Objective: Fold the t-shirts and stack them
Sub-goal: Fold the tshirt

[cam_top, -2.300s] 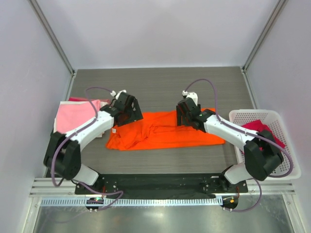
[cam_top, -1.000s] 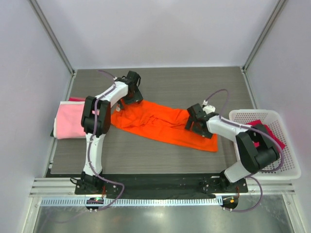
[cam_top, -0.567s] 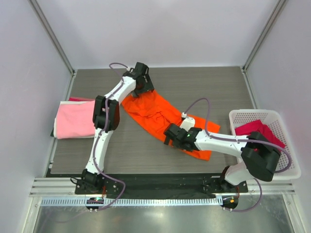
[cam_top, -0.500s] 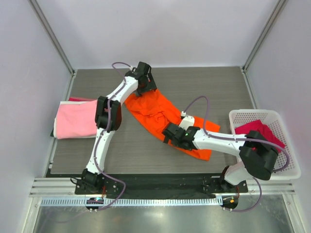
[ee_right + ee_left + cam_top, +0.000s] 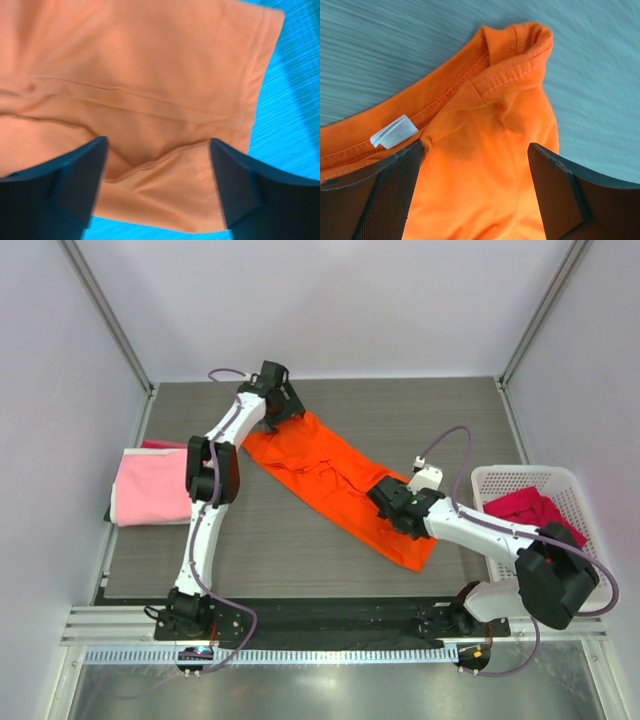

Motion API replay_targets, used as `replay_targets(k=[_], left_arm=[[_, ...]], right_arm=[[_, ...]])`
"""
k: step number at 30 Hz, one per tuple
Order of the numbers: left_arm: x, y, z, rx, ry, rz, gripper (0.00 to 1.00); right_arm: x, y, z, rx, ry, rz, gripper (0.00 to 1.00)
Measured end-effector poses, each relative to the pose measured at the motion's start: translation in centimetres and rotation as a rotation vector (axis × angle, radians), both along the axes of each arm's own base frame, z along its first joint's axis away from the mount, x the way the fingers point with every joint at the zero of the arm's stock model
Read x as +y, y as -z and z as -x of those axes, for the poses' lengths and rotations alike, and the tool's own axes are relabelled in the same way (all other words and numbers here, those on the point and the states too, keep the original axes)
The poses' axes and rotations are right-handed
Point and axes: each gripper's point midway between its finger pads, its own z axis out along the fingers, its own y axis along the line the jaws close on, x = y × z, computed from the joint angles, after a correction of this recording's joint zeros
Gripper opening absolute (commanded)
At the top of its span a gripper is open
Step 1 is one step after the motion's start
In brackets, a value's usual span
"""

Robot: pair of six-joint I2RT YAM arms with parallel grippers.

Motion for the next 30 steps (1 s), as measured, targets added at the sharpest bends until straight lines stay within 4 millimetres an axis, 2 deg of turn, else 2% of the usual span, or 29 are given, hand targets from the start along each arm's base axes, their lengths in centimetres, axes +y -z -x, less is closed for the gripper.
replay_targets(k=[2, 3, 5, 6, 8, 9, 13, 14, 15, 18, 20, 24, 27, 30], left_arm=[[2.0, 0.0, -0.5, 0.004, -0.041, 0.003, 0.88], [2.8, 0.0, -0.8, 0.004, -0.055, 0.004, 0.88], [4.3, -0.1, -1.2, 0.005, -0.085, 0.007, 0.88], [4.7, -0.2, -1.4, 0.004, -0.094, 0.007, 0.88], [5.5, -0.1, -1.9, 0.006, -0.115, 0.008, 0.88], [5.7, -0.2, -2.1, 0.003, -0.122, 0.010, 0.88], [6.3, -0.2, -2.5, 0.003, -0.139, 0.015, 0.88], [6.3, -0.3, -2.6, 0.003, -0.143, 0.019, 0.88], [6.4, -0.3, -2.6, 0.004, -0.145, 0.023, 0.88], [6.7, -0.3, -2.8, 0.006, -0.158, 0.039, 0.88], [6.9, -0.4, -2.8, 0.007, -0.162, 0.046, 0.88], [7.1, -0.3, -2.9, 0.007, -0.163, 0.052, 0.88], [7.1, -0.3, -2.9, 0.007, -0.163, 0.051, 0.88], [7.1, -0.3, -2.9, 0.007, -0.163, 0.051, 0.88]], right_arm=[[-0.8, 0.0, 0.1, 0.006, -0.003, 0.010, 0.75], [-1.0, 0.0, 0.2, 0.013, -0.017, 0.015, 0.64], [-0.8, 0.2, 0.5, 0.031, -0.077, 0.017, 0.52], [-0.7, 0.3, 0.7, 0.037, -0.103, 0.012, 0.36], [-0.1, 0.3, 1.1, 0.050, -0.182, -0.004, 0.20], [0.2, 0.3, 1.2, 0.054, -0.219, -0.014, 0.04], [1.6, 0.4, 1.7, 0.077, -0.322, -0.036, 0.01], [1.7, 0.5, 1.8, 0.080, -0.330, -0.036, 0.03], [1.7, 0.6, 1.8, 0.085, -0.334, -0.034, 0.09], [1.6, 1.4, 1.8, 0.107, -0.334, -0.012, 0.16], [1.3, 2.5, 2.0, 0.141, -0.329, 0.020, 0.16], [0.6, 4.4, 2.2, 0.206, -0.315, 0.082, 0.11], [0.5, 4.5, 1.8, 0.203, -0.295, 0.093, 0.01], [0.0, 4.5, 1.5, 0.183, -0.232, 0.099, 0.01]])
